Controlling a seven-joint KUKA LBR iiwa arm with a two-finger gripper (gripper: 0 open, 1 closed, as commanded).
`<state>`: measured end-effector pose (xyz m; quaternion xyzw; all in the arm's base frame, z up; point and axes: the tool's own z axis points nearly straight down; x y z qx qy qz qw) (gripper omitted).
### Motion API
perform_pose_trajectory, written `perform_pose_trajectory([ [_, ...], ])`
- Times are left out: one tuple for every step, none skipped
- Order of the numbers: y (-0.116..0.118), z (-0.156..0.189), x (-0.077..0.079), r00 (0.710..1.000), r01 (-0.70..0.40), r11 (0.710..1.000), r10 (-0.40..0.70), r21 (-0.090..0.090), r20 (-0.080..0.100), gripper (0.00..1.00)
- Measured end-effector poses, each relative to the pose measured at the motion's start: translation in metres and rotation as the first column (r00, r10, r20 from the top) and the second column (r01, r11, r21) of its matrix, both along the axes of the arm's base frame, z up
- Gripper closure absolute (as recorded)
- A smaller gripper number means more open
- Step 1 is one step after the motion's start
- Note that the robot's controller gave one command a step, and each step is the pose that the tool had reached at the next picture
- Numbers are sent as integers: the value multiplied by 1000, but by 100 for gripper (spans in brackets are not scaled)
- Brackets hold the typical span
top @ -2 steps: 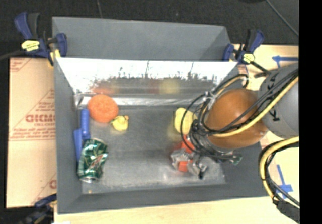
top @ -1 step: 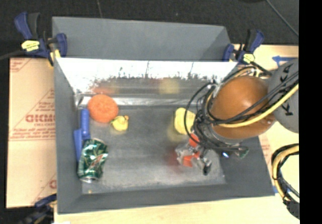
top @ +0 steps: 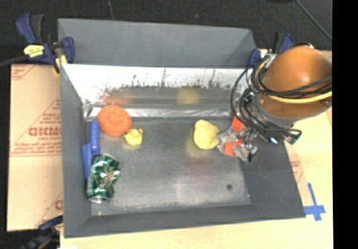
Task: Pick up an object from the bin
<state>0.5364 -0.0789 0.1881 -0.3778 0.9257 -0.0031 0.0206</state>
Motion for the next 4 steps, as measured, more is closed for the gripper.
perform_pose_trajectory([
  [41, -14, -1, 1000, -2, 1000, 2, 7, -17, 100],
  [31, -78, -51, 986, 165, 986, -165, 8, -6, 100],
  [66, -106, -29, 999, -40, 999, 40, 3, -1, 100],
  [73, -89, -30, 998, -68, 998, 68, 3, -8, 100],
])
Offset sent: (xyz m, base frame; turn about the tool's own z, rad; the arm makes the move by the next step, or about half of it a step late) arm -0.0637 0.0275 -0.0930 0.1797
